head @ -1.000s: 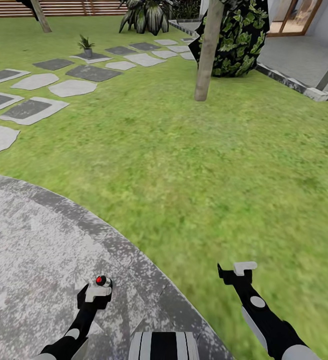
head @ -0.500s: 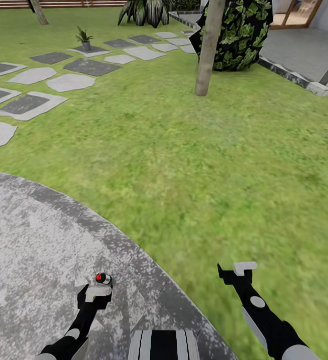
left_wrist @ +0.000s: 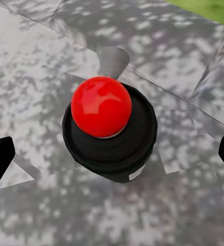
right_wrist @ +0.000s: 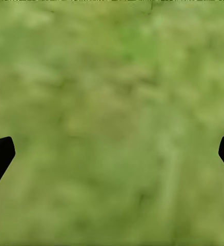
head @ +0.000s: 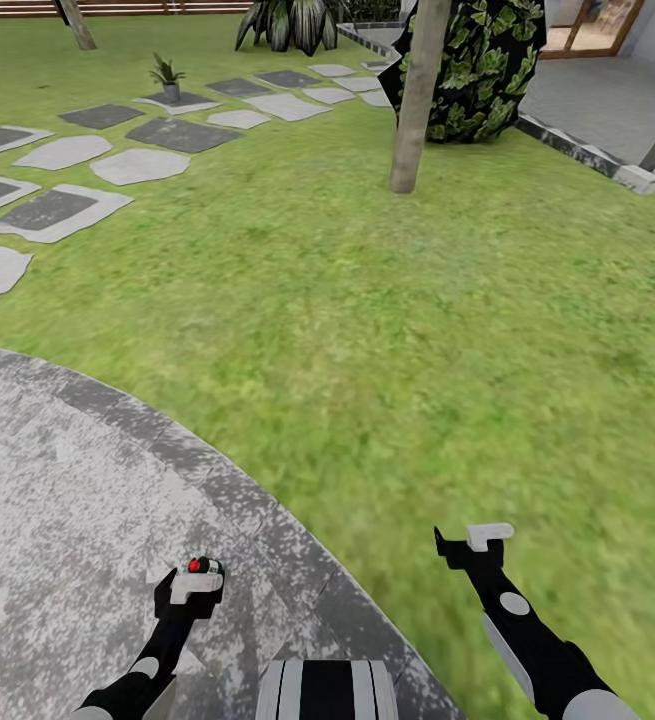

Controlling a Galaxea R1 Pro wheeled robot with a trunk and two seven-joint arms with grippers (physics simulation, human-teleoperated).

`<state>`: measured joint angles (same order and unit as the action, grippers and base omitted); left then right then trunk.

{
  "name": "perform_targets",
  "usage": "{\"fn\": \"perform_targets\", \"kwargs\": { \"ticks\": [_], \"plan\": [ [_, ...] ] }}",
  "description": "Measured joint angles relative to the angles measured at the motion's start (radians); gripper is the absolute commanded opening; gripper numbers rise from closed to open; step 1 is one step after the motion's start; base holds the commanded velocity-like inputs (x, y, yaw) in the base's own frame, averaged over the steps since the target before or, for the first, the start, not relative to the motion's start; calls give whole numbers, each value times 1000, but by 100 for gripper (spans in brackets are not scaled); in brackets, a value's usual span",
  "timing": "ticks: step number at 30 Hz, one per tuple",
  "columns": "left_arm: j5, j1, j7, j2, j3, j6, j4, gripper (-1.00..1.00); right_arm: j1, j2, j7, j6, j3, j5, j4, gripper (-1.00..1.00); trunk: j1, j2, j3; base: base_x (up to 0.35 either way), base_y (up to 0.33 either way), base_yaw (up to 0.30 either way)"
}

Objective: Pick up the pesticide atomizer in the garden and spray insectifuge to fully cover both potted plants in the garden.

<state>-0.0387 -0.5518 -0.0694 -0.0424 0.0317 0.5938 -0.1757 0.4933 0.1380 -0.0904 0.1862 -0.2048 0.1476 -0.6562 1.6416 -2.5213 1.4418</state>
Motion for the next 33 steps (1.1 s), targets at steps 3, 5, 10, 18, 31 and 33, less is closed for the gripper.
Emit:
{"fn": "perform_targets", "kwargs": {
  "ticks": [3, 5, 10, 18, 31, 33],
  "plan": [
    [1, 0, 0, 0, 0, 0, 0, 100, 0, 0, 0, -1, 0, 0, -1, 100, 0, 0, 0, 0, 0, 0],
    [1, 0, 0, 0, 0, 0, 0, 100, 0, 0, 0, -1, 0, 0, -1, 100, 0, 0, 0, 0, 0, 0],
    [0, 0, 0, 0, 0, 0, -1, 100, 0, 0, 0, -1, 0, 0, -1, 100, 0, 0, 0, 7, 0, 0],
    [1, 0, 0, 0, -1, 0, -1, 100, 0, 0, 0, -1, 0, 0, -1, 100, 0, 0, 0, 37, 0, 0],
    [1, 0, 0, 0, -2, 0, -7, -100, 0, 0, 0, -1, 0, 0, -1, 100, 0, 0, 0, 1, 0, 0],
    [5, 0, 1, 0, -4, 0, -6, -100, 0, 0, 0, -1, 0, 0, -1, 100, 0, 0, 0, 0, 0, 0]
  ]
}}
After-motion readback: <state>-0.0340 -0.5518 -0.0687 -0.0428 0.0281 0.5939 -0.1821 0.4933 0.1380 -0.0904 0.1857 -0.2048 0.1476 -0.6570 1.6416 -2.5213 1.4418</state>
